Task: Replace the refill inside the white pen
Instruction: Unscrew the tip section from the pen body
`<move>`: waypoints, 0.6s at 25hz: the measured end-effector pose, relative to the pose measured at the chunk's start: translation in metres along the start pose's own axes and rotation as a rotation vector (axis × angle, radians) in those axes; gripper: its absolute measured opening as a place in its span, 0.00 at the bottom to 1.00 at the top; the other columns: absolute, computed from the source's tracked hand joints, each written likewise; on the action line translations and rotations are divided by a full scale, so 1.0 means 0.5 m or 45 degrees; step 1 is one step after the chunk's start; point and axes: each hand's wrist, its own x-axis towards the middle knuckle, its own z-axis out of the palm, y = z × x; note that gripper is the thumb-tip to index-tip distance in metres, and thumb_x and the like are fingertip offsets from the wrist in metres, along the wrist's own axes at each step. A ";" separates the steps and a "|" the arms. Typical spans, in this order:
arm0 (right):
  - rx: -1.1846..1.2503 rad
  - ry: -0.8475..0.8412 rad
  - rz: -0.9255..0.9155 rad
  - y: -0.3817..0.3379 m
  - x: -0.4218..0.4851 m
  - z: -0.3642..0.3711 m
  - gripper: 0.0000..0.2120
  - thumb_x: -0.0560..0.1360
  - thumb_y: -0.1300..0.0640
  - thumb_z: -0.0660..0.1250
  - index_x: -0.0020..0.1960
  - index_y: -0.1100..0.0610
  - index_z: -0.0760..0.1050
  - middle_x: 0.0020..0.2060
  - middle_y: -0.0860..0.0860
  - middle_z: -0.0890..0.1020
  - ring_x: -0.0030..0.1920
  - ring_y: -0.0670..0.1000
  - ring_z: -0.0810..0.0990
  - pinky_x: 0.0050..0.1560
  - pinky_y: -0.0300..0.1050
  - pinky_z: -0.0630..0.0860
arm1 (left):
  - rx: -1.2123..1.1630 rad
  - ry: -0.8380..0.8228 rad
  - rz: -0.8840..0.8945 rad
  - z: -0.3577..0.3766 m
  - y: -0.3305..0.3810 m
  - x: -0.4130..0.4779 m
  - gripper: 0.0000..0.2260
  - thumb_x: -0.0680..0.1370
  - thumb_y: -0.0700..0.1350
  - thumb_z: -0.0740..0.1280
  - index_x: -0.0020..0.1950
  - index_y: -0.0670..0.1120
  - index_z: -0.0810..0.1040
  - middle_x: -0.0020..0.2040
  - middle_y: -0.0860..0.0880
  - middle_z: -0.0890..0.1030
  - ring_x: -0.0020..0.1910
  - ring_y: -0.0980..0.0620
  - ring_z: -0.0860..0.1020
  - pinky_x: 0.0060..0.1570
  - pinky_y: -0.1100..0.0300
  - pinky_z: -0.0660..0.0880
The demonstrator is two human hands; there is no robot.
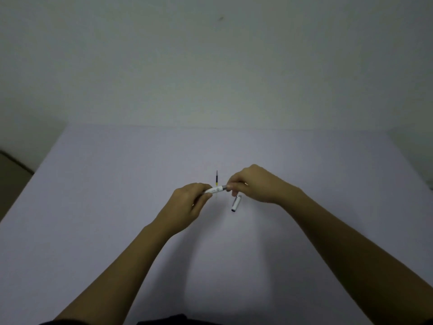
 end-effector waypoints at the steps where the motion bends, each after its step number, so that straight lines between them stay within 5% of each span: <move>1: -0.005 0.067 -0.045 -0.002 -0.007 0.002 0.11 0.77 0.52 0.62 0.50 0.55 0.81 0.44 0.50 0.86 0.43 0.54 0.81 0.44 0.47 0.73 | -0.023 0.000 -0.011 0.001 0.001 -0.003 0.11 0.77 0.48 0.59 0.53 0.45 0.77 0.34 0.57 0.73 0.33 0.62 0.73 0.36 0.76 0.66; 6: -0.030 0.308 -0.156 0.007 -0.033 0.008 0.07 0.71 0.52 0.70 0.48 0.50 0.81 0.43 0.47 0.84 0.45 0.46 0.77 0.48 0.44 0.73 | -0.109 0.028 -0.072 0.012 0.009 -0.014 0.12 0.76 0.50 0.59 0.51 0.47 0.79 0.30 0.59 0.72 0.31 0.63 0.72 0.33 0.73 0.66; 11: 0.051 0.052 0.005 0.006 -0.031 0.018 0.14 0.78 0.48 0.58 0.54 0.53 0.78 0.46 0.49 0.85 0.44 0.50 0.80 0.49 0.47 0.76 | -0.051 -0.001 0.010 0.015 0.016 -0.012 0.12 0.76 0.48 0.60 0.54 0.45 0.78 0.34 0.57 0.73 0.36 0.67 0.72 0.37 0.77 0.65; 15: 0.130 0.181 -0.091 0.014 -0.022 0.015 0.07 0.73 0.52 0.67 0.46 0.53 0.81 0.39 0.47 0.85 0.40 0.46 0.80 0.44 0.43 0.77 | -0.078 -0.005 0.004 0.017 0.016 -0.005 0.10 0.77 0.46 0.61 0.54 0.45 0.78 0.31 0.61 0.71 0.37 0.66 0.73 0.37 0.77 0.66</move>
